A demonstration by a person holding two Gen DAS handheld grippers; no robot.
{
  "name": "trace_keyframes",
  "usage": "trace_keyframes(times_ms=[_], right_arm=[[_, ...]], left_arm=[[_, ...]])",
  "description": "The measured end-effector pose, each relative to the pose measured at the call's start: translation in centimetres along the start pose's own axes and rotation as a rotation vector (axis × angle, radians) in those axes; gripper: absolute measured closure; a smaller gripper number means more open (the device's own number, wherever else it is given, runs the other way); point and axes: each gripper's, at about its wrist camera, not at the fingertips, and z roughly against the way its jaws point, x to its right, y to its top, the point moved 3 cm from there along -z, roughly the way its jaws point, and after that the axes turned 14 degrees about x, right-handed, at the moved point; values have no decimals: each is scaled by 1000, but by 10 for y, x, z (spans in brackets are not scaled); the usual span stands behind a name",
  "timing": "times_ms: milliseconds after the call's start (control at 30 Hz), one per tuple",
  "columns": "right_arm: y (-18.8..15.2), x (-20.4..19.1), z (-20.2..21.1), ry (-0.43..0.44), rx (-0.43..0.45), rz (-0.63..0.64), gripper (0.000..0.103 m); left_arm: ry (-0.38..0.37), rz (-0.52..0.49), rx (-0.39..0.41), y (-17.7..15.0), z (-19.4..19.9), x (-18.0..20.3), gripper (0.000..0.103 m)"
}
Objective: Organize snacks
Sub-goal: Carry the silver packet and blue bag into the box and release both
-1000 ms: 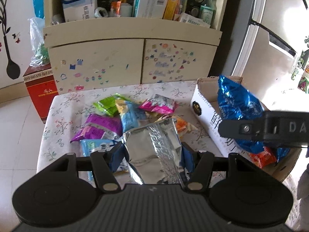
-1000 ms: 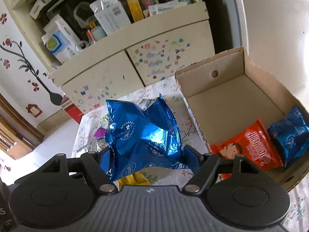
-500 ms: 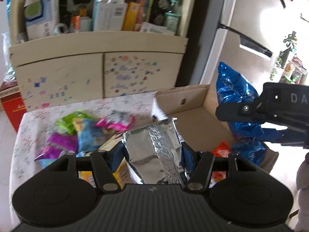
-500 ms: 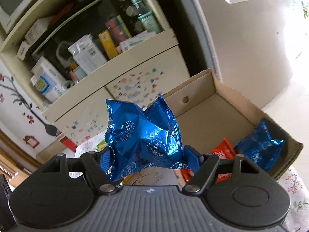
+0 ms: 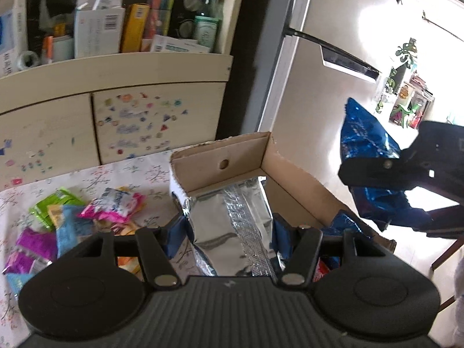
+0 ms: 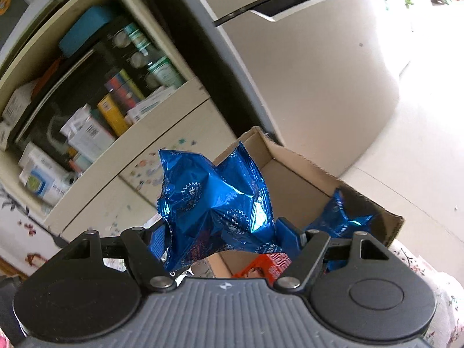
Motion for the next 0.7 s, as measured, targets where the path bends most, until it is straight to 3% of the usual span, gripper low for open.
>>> trace_keyframes(times_ms=[333,500,700], right_arm=[[-1,24,-6,-112,-5,-134,21],[0,34,-7,-158,2,-187,18],[0,28,-8,-132,0,-173,14]], left_arm=[[-80,-25,-7,2,-37,24,41],[-96,-35,10,2,-38,29,24],[-66,-23,13,12,-30,22,19]])
